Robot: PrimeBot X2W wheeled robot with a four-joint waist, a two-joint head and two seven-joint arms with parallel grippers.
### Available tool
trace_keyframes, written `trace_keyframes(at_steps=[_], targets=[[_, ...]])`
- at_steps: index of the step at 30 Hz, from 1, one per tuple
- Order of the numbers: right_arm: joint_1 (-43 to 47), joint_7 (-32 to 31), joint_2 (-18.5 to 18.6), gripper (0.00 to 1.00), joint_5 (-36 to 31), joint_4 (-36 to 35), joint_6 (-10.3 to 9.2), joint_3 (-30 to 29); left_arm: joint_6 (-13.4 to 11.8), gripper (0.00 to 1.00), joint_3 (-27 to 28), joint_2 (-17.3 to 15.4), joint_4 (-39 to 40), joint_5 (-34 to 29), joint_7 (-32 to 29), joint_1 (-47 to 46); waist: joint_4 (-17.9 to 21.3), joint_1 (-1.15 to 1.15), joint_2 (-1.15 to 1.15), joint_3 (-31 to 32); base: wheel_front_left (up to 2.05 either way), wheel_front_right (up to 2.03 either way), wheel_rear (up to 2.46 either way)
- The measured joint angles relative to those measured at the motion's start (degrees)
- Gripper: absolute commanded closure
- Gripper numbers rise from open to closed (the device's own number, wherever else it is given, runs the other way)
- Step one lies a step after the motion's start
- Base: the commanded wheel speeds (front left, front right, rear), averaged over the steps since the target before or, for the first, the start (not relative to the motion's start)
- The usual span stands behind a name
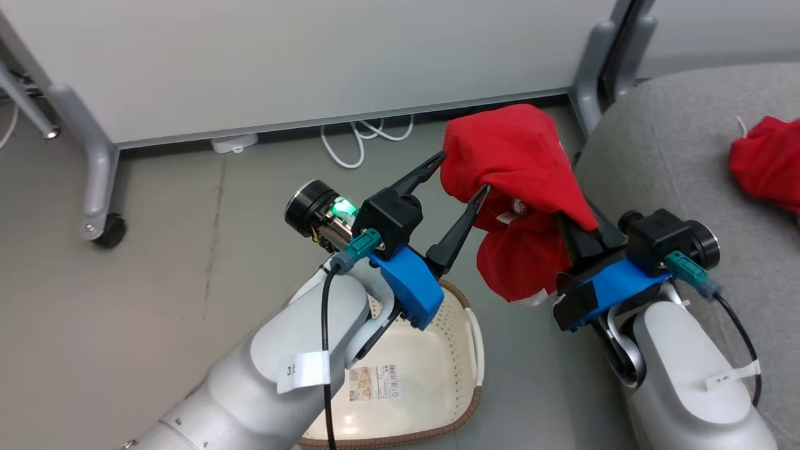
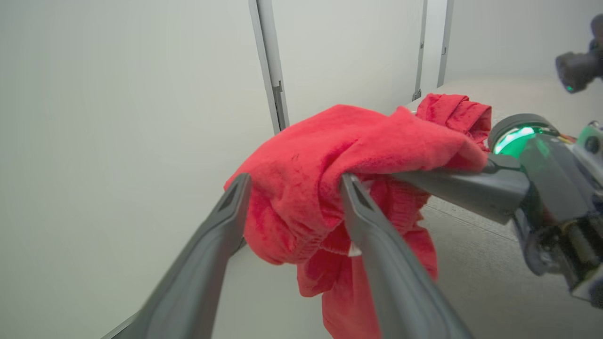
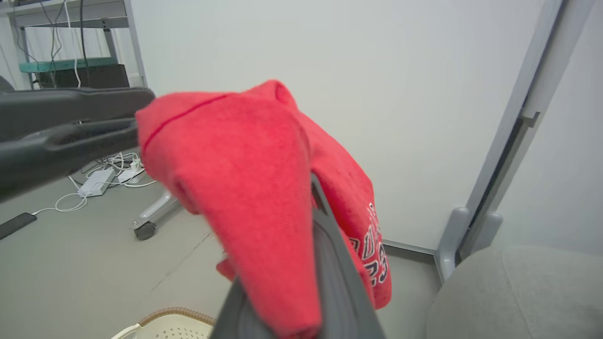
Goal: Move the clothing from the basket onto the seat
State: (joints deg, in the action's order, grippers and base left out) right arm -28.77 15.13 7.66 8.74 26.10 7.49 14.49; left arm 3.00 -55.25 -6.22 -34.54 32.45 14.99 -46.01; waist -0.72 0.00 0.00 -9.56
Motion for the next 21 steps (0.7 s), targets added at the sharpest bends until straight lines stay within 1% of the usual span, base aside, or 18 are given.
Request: trace_keyframes(at_steps=[5, 12, 17, 21], targets=[[2.57, 0.00, 0.23, 1.00, -0.19, -2.90, 0.00, -3.44, 0.01, 0.00, -0.67, -0.47, 0.59, -0.60, 0.00, 0.49, 4.99, 0.00, 0.00, -1.18, 0.00, 0.00, 0.00], [7.21, 0.00, 0.93, 1.00, -0.55, -6.39, 0.00, -8.01, 0.07, 0.00, -1.54, -0.27, 1.41, -1.30, 0.01, 1.56, 11.45, 0.00, 0.00, -2.00, 0.00, 0.00, 0.00], [10.89, 0.00, 1.36, 1.00, -0.56, -8.48, 0.00, -11.07, 0.42, 0.00, -2.61, 0.18, 1.81, -1.70, 0.02, 2.47, 14.96, 0.00, 0.00, -2.01, 0.00, 0.00, 0.00], [13.39, 0.00, 1.53, 1.00, -0.65, -9.29, 0.00, -12.43, 0.55, 0.00, -3.02, 0.65, 1.91, -1.72, 0.02, 2.91, 16.86, 0.00, 0.00, -1.85, 0.00, 0.00, 0.00]])
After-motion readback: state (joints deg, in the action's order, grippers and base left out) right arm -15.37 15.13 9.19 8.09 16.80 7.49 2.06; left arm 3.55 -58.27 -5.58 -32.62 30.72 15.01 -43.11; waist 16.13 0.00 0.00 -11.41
